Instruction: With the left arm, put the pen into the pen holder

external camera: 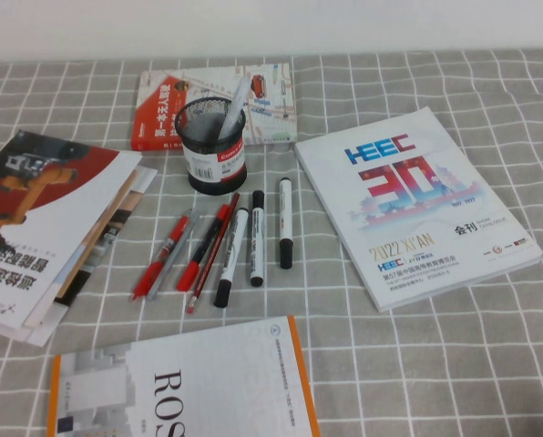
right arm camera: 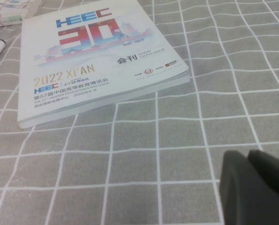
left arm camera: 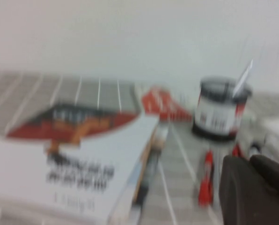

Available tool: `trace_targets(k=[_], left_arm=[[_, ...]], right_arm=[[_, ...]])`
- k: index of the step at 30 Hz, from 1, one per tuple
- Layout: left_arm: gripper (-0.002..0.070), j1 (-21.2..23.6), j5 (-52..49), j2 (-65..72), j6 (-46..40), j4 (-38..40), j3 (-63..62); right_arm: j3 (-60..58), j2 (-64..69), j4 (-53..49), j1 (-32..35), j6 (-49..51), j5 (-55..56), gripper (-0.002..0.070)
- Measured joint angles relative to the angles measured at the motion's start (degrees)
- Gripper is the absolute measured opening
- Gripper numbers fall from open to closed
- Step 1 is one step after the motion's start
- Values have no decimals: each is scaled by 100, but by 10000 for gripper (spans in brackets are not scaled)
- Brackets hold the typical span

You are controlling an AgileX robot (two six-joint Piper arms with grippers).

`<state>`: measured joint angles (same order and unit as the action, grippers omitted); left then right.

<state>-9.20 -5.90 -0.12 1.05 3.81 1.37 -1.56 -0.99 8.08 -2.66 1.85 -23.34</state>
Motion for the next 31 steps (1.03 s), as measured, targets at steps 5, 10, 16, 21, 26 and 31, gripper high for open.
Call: trace_targets(k=[5,10,16,21,26,31], left_arm=[[0,10,-1061,-27,0,-12,0],[0,10,-1566,-27,-26,-185,0],[-1,23,-1614,-27,-36,-229,0],[-1,23,-1614,-27,-36,-245,0],[-1,23,-1614,-39,-36,-243,0],[-1,23,-1614,-49,-36,-243,0]], right_arm=[[0,0,0,0,0,0,-15],[0,0,0,0,0,0,-15],[0,0,0,0,0,0,-15],[0,0,0,0,0,0,-15],[0,0,0,0,0,0,-15],[0,0,0,0,0,0,-15]])
